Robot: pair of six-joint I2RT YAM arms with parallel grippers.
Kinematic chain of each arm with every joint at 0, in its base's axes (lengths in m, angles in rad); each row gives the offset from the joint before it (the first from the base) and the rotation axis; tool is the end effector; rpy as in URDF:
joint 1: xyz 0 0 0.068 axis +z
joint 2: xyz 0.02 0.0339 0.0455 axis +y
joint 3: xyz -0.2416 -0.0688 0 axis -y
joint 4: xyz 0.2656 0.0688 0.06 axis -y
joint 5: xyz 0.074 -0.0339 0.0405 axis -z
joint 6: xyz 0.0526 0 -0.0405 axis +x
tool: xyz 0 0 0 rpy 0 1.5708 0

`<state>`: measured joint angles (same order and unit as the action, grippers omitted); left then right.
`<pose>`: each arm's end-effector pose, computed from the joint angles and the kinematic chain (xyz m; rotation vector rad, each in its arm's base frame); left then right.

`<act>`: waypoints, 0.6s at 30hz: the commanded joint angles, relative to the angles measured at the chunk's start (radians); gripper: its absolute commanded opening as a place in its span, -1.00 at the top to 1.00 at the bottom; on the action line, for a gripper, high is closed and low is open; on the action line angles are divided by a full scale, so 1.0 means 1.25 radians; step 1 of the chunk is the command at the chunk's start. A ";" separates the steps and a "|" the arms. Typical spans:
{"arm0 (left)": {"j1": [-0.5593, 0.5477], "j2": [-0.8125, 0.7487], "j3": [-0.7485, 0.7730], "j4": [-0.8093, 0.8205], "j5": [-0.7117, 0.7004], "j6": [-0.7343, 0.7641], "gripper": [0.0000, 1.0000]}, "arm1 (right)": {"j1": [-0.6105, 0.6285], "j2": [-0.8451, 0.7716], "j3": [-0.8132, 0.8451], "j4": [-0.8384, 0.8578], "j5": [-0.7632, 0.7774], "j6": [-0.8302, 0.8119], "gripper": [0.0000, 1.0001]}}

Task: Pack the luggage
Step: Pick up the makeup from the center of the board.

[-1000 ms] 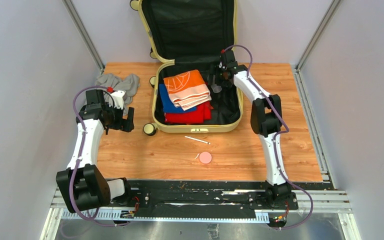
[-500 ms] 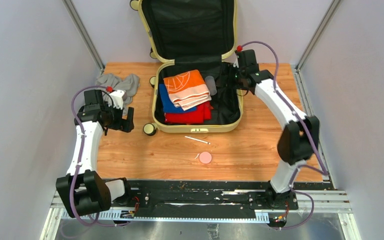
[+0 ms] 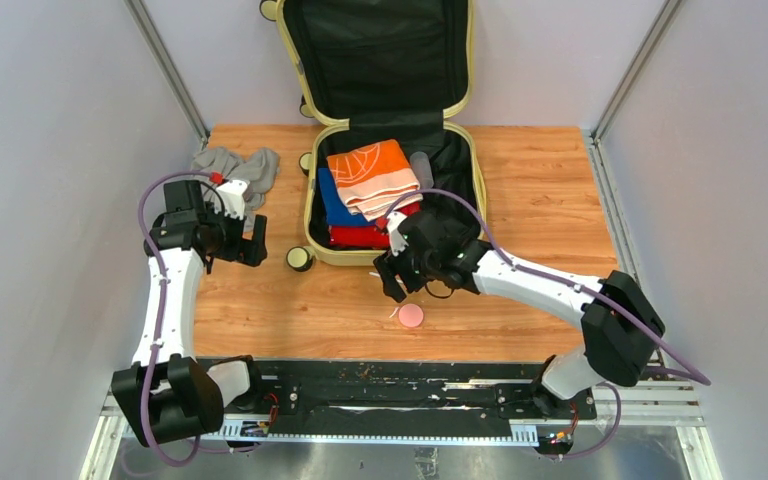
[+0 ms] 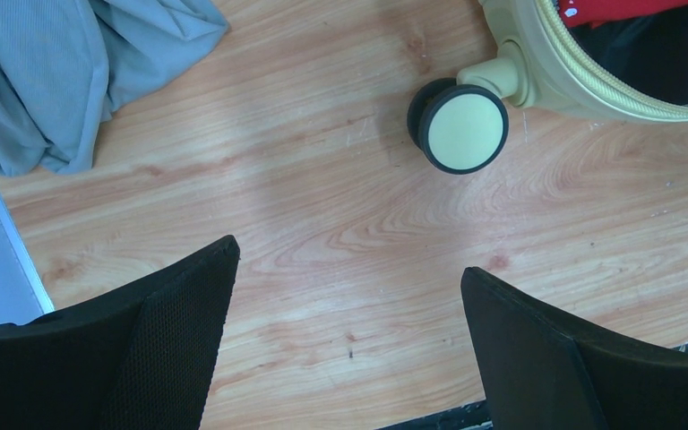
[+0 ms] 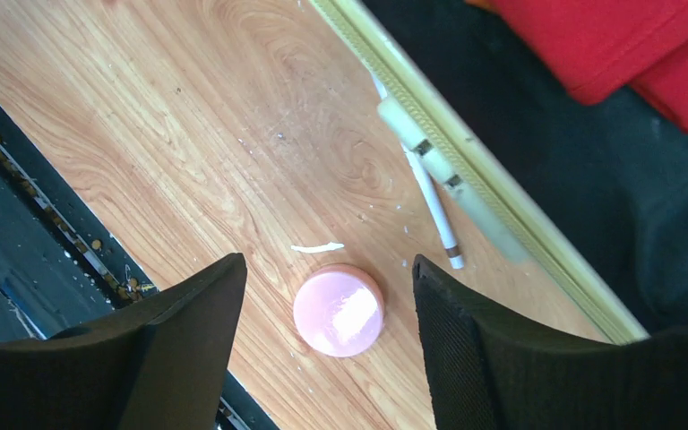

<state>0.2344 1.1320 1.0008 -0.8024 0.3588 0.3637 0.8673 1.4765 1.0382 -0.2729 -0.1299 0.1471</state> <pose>0.2590 0.0429 0.2579 0.3017 2.4125 -0.1848 0.2269 0.2780 0.2133 -0.9001 2.1904 0.6616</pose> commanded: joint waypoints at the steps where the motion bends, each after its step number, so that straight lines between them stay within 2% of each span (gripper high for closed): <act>1: 0.006 -0.023 0.021 -0.025 0.005 0.012 -1.00 | 0.038 0.020 -0.036 0.098 0.032 -0.024 -0.40; 6: 0.006 -0.024 0.021 -0.027 0.005 0.010 -1.00 | 0.047 0.064 -0.062 0.131 0.080 -0.015 -0.39; 8: 0.006 -0.024 0.021 -0.026 0.006 0.010 -1.00 | 0.047 0.068 -0.090 0.160 0.139 -0.009 -0.41; 14: 0.006 -0.025 0.024 -0.028 0.006 0.007 -1.00 | 0.046 0.060 -0.235 0.320 0.254 0.032 -0.41; 18: 0.006 -0.028 0.022 -0.029 0.004 0.012 -1.00 | 0.046 0.064 -0.292 0.368 0.238 0.071 -0.41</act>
<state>0.2344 1.1160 1.0027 -0.8181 0.3584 0.3672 0.9138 1.5532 0.7284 0.0803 0.1139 0.1738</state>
